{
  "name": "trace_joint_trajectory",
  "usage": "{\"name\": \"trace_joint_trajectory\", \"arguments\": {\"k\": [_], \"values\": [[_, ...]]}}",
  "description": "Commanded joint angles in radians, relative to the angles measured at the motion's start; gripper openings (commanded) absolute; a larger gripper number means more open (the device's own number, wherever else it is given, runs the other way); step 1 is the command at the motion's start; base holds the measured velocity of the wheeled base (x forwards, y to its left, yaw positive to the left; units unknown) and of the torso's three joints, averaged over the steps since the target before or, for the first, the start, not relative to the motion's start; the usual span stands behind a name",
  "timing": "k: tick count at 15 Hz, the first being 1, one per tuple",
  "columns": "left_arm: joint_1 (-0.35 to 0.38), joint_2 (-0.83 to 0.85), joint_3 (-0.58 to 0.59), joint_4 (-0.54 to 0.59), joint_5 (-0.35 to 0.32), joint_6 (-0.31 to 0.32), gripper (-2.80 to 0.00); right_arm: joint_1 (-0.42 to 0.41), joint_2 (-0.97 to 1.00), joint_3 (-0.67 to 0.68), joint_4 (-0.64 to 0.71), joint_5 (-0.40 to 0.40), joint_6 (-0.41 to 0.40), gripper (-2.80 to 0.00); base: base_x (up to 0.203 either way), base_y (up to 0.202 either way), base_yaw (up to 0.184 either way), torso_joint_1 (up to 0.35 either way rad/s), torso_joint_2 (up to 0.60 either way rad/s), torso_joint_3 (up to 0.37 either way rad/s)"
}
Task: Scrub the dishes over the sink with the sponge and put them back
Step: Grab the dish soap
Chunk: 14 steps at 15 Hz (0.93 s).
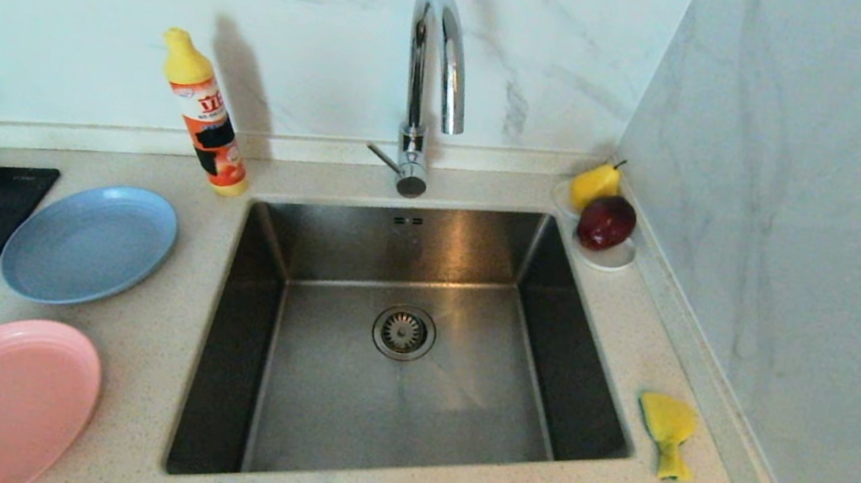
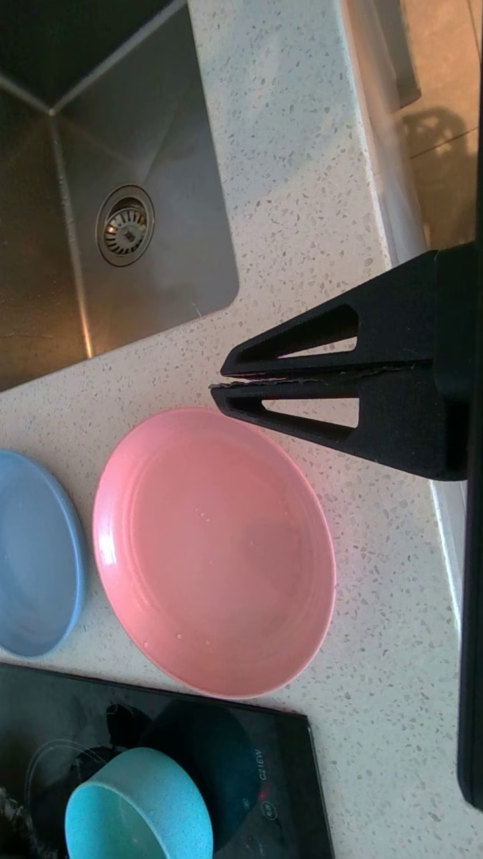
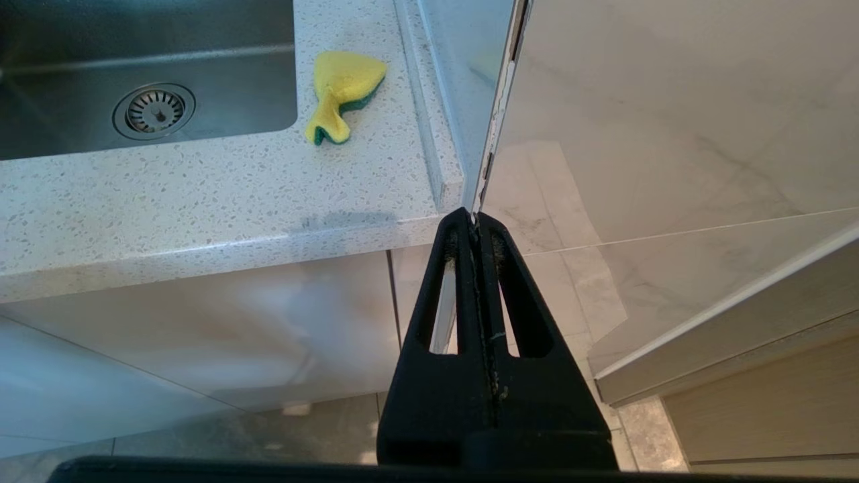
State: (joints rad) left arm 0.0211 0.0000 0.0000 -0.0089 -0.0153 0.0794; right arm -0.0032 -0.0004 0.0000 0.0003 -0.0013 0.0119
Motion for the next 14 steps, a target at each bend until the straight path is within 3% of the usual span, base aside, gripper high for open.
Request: {"name": "trace_joint_trajectory", "arguments": {"k": [1, 14], "values": [[0.0, 0.002, 0.014, 0.0, 0.0, 0.0, -2.8, 0.0, 0.0, 0.0, 0.0, 0.001, 0.002, -2.8, 0.0, 0.0, 0.0, 0.0, 0.0, 0.0], [0.0, 0.002, 0.012, 0.001, 0.001, 0.003, -2.8, 0.0, 0.0, 0.0, 0.0, 0.001, 0.002, -2.8, 0.0, 0.0, 0.0, 0.0, 0.0, 0.0]]}}
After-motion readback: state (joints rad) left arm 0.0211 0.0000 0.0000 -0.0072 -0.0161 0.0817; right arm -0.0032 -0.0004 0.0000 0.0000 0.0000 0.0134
